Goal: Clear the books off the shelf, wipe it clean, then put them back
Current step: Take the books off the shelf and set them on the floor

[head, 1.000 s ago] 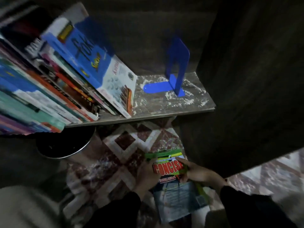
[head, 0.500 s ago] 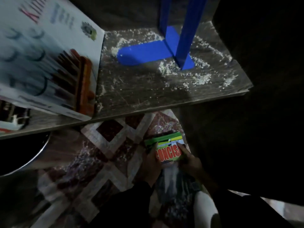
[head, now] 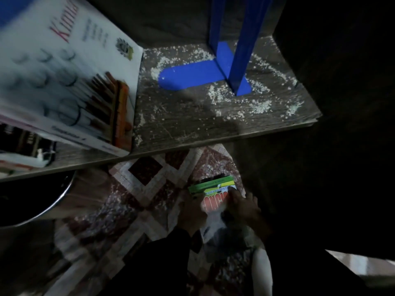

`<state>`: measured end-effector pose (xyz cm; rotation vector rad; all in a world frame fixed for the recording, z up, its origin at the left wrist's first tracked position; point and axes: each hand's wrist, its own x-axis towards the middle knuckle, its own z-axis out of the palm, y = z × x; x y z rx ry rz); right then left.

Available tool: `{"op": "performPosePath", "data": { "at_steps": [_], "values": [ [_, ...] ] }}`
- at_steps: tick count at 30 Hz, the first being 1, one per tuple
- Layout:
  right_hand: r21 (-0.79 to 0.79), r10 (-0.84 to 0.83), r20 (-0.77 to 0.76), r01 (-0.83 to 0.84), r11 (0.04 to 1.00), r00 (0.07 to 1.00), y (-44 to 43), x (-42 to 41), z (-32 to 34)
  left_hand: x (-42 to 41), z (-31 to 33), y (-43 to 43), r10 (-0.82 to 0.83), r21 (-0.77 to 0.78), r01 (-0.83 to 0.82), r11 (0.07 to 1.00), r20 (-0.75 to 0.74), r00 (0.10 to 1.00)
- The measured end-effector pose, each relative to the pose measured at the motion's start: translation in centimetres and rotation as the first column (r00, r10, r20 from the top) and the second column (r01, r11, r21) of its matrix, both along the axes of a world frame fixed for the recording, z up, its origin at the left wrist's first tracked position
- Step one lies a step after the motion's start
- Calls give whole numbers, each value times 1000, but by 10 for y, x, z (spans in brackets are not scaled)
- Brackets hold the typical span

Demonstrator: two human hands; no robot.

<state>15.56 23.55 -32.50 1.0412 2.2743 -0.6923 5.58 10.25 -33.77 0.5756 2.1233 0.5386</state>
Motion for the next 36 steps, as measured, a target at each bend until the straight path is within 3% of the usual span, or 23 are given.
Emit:
{"op": "performPosePath", "data": {
  "at_steps": [3,6,11,15,18,21,23,24,26,30,36],
  "values": [
    [-145,145,-60,-153,978,988,5,-19,45,-7,40,-2,10,60,-9,998,-19,1000],
    [-240,145,-101,-166,957,984,-8,-34,95,-6,85,-14,13,168,-10,986,-17,1000],
    [-213,192,-318,-267,940,928,-49,-53,188,-1,164,-57,65,299,-70,952,27,998],
    [-153,125,-579,-258,954,805,-80,-75,254,-15,239,-93,259,480,-142,866,-189,947],
    [-119,71,-748,-239,964,660,-104,-99,298,-30,292,-119,411,568,-138,811,-386,826],
    [-70,53,-844,-209,975,534,-132,-122,332,-48,345,-137,627,709,-108,697,-529,572],
    [19,135,-842,-223,975,523,-148,-134,346,-60,373,-146,753,787,-127,604,-510,416],
    [57,181,-827,-241,969,532,-154,-139,349,-65,383,-149,781,803,-152,577,-487,391],
    [86,235,-795,-280,956,559,-165,-144,351,-77,395,-152,770,792,-195,579,-452,450],
    [33,247,-756,-341,939,606,-173,-148,344,-91,401,-147,626,712,-166,683,-451,636],
    [20,212,-810,-335,942,547,-163,-144,332,-99,395,-127,653,784,-152,602,-373,659]
  ]
}}
